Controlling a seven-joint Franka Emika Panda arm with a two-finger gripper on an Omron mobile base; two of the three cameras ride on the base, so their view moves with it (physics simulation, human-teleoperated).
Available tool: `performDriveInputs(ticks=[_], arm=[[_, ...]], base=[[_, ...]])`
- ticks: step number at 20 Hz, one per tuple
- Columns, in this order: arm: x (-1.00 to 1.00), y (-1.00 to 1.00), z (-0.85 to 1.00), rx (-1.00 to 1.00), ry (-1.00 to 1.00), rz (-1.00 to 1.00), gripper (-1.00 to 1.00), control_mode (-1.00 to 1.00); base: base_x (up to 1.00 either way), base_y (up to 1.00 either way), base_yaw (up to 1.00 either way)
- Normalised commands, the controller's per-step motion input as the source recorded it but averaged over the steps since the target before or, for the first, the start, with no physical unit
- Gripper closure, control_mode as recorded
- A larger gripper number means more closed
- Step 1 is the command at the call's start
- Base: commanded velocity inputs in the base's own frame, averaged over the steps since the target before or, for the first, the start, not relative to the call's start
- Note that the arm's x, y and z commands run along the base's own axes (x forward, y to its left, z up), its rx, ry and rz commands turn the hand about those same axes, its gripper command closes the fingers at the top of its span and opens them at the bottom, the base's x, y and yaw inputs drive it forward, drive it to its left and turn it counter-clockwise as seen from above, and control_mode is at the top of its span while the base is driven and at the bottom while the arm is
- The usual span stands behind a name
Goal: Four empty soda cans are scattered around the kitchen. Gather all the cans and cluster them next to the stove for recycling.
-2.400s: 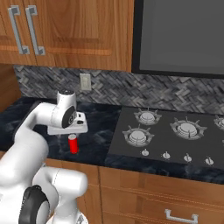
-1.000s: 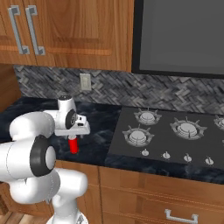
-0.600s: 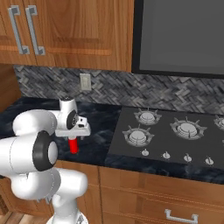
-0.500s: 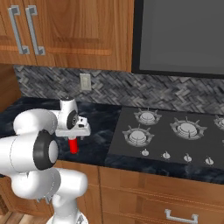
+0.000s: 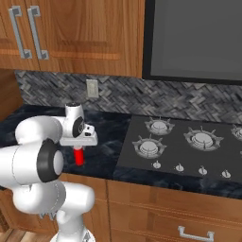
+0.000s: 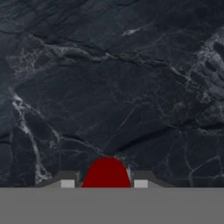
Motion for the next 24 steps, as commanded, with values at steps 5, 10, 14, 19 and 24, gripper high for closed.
performDriveInputs(ticks=[5,10,14,19,24], arm=[[0.0,-0.04,0.6,0.03,0.0,-0.07,1.0,-1.0],[-0.01,-0.09,0.59,0.0,0.0,-0.09,1.0,-1.0],[-0.06,-0.21,0.35,0.0,0.0,-0.08,1.0,-1.0],[-0.51,-0.32,0.06,-0.04,-0.08,-0.02,1.0,-1.0],[0.0,0.0,0.0,0.0,0.0,0.0,1.0,1.0]], base=[[0.0,0.0,0.0],[0.0,0.0,0.0],[0.0,0.0,0.0],[0.0,0.0,0.0],[-0.45,-0.6,-0.01]])
